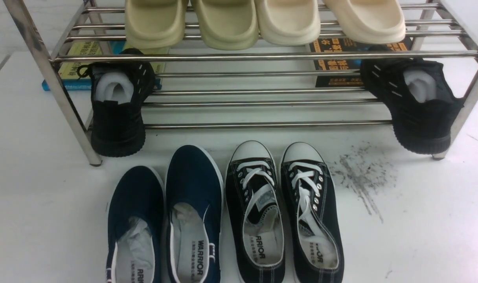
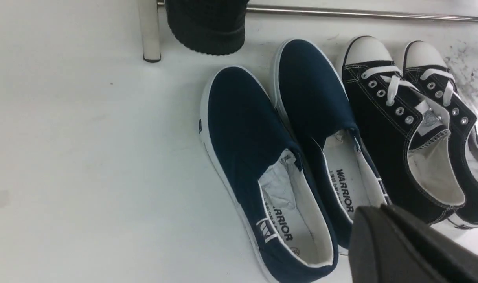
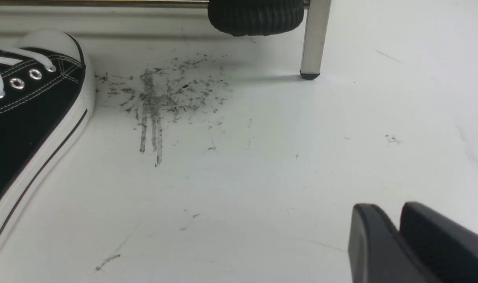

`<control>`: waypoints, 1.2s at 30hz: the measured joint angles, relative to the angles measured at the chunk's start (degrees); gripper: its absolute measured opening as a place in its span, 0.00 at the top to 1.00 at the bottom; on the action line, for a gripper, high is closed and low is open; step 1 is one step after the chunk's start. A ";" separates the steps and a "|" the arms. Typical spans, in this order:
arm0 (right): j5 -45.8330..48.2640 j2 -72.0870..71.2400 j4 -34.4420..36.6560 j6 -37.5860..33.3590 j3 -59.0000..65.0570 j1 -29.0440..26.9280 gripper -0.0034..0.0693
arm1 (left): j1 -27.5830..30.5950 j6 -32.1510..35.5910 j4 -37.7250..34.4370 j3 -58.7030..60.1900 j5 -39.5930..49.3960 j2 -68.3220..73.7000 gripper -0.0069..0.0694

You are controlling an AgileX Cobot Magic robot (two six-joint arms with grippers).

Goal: Take the shoes off the shelf with your hand on the white table.

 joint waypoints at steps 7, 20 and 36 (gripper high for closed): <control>0.00 0.00 -0.02 -0.05 0.00 0.00 0.77 | 0.00 -13.41 5.21 21.74 -30.62 -9.03 0.87; 0.00 0.00 -0.06 -1.27 0.00 0.00 0.75 | 0.00 -21.40 8.75 34.91 -43.89 -9.16 0.86; 0.00 0.00 -0.06 -1.27 0.00 0.00 0.74 | 14.00 14.65 -20.53 37.08 -45.63 -9.87 0.85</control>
